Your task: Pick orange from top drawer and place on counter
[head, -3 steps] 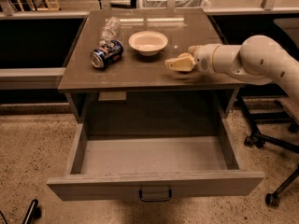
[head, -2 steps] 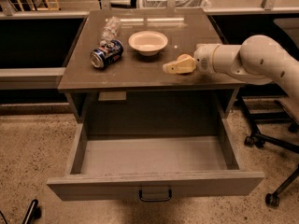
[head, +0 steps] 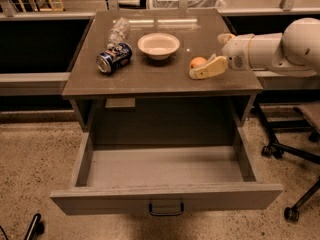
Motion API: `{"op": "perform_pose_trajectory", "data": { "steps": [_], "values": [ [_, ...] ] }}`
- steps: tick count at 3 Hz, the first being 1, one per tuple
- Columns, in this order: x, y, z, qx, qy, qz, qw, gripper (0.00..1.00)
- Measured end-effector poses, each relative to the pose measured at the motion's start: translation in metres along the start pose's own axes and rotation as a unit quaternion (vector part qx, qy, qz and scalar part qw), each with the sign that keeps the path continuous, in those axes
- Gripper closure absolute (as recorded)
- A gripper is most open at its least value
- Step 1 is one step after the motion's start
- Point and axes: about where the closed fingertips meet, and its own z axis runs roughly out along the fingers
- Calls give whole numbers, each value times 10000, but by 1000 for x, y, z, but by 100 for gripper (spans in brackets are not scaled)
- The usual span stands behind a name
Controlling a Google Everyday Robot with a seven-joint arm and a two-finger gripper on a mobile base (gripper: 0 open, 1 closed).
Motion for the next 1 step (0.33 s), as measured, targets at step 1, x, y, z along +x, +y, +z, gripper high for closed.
{"op": "perform_pose_trajectory", "data": {
  "steps": [1],
  "values": [
    [0, 0, 0, 1, 0, 1, 10000, 0]
  ]
}}
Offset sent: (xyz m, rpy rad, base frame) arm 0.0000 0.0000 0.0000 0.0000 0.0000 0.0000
